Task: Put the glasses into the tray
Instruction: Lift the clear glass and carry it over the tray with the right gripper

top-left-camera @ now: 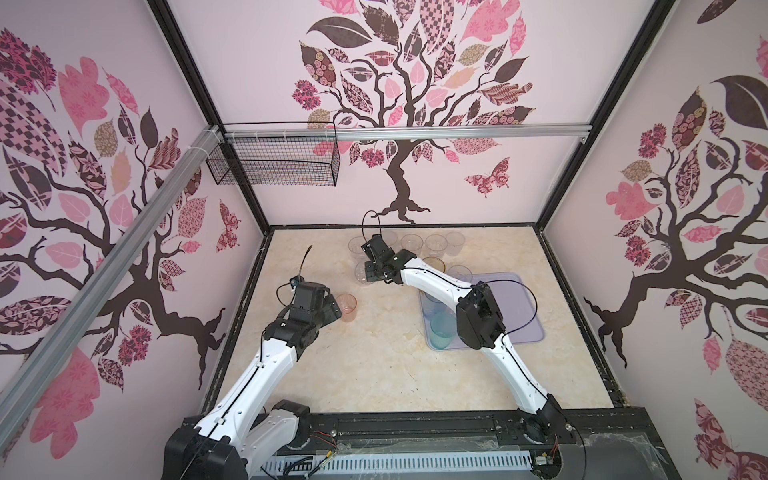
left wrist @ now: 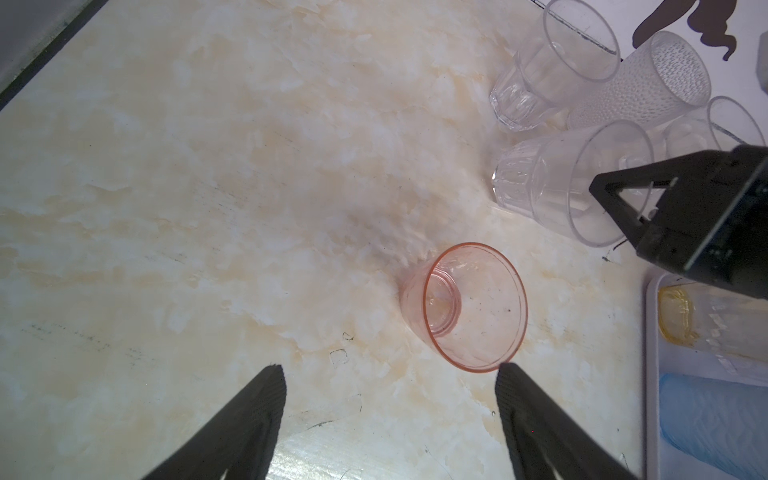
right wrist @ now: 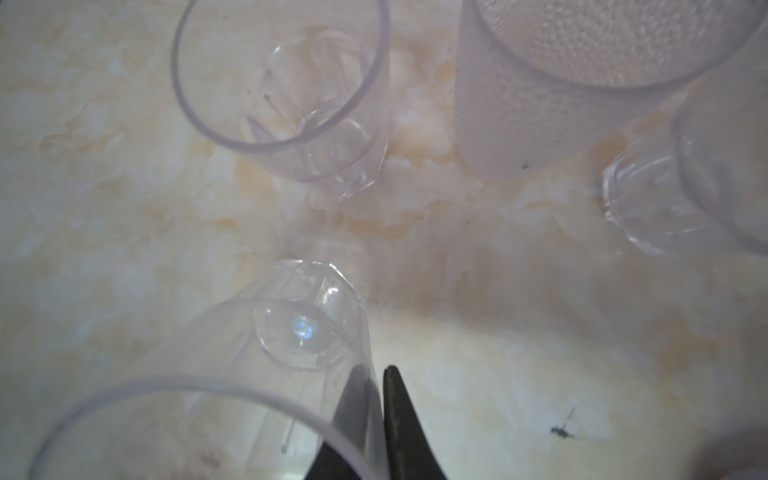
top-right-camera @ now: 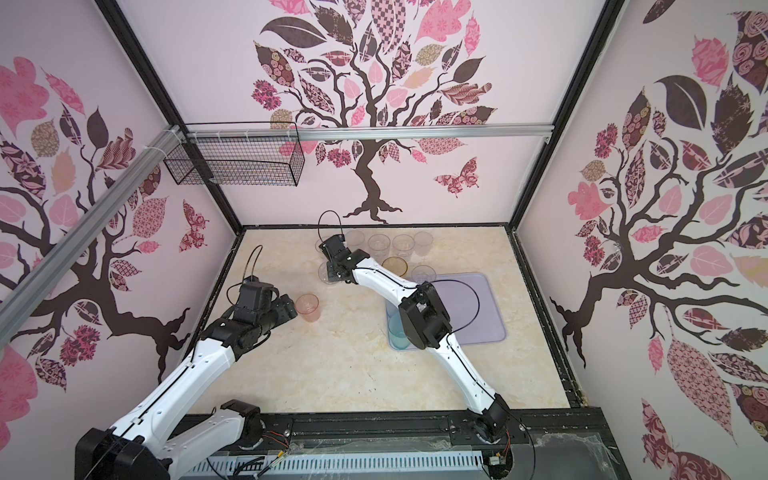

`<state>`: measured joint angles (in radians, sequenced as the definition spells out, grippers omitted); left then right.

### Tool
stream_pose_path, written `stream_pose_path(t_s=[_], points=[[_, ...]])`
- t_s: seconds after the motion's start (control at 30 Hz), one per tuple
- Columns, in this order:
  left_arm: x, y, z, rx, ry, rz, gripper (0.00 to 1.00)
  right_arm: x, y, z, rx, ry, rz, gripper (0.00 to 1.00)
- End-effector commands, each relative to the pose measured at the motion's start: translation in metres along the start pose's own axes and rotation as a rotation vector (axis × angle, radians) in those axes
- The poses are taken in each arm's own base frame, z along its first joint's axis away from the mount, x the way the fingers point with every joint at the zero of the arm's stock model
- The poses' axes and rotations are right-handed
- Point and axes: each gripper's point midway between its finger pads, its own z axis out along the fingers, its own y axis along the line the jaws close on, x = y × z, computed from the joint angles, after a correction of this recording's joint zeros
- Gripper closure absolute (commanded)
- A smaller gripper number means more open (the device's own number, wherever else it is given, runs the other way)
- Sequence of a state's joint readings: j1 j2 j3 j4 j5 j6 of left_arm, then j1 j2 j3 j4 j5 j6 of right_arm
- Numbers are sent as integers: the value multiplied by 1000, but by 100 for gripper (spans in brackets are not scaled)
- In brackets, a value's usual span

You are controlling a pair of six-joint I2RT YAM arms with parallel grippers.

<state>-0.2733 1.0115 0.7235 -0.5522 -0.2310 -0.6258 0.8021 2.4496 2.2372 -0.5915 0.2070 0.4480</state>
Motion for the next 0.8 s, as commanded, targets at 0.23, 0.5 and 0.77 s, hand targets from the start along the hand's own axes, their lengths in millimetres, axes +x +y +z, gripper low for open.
stream_pose_path(t_s=[0.23, 0.5, 0.77], points=[[-11, 14, -40, -3, -83, 47, 19, -56, 31, -177, -180, -184, -67, 91], [-22, -36, -84, 162, -143, 153, 21, -31, -38, -272, -178, -224, -12, 91], [6, -129, -97, 295, -182, 427, 21, 19, -166, -318, 66, -213, 117, 92]])
